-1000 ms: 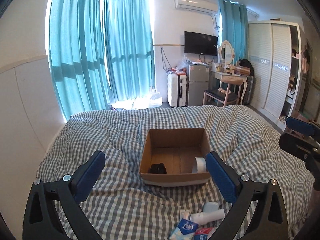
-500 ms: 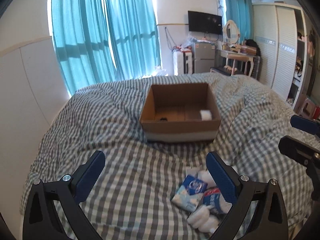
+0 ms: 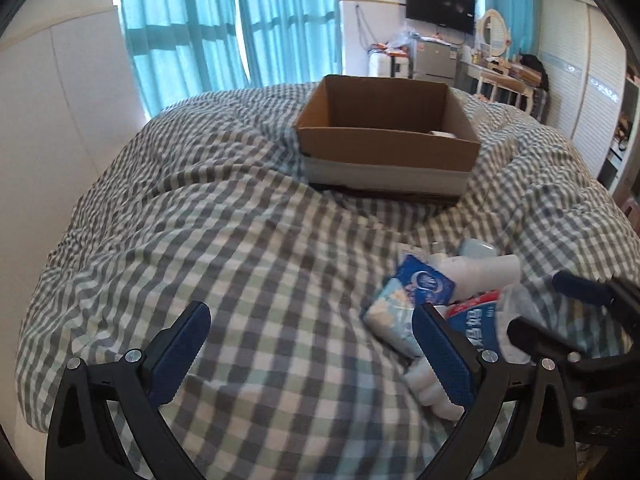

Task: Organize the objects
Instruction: 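Grasp the clear swab tub with the right tool while the left tool grasps the white plush toy, then lower the swab tub and plush toy into the box and release both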

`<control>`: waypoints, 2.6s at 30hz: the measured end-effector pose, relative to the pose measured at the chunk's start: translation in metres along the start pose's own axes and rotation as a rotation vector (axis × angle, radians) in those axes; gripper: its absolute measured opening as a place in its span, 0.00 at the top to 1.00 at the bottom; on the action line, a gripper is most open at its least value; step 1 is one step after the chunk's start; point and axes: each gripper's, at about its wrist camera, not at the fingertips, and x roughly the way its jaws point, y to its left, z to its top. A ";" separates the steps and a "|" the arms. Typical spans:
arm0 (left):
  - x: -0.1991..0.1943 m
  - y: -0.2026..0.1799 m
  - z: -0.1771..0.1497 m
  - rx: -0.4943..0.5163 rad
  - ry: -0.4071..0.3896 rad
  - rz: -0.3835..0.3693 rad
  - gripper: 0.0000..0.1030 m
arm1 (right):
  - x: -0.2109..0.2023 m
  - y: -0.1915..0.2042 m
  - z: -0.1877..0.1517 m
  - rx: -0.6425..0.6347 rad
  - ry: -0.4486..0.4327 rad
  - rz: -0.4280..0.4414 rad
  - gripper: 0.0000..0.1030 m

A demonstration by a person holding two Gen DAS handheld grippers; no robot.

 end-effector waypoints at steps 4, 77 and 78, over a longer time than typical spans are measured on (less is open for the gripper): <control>0.005 0.012 -0.002 -0.038 0.014 0.002 0.00 | 0.019 0.003 -0.005 -0.021 0.046 -0.009 0.23; -0.053 -0.010 0.107 0.029 -0.169 -0.215 0.34 | -0.108 0.005 0.103 -0.127 -0.315 -0.140 0.39; -0.054 -0.008 0.120 0.027 -0.182 -0.215 0.34 | -0.109 0.005 0.114 -0.131 -0.327 -0.142 0.39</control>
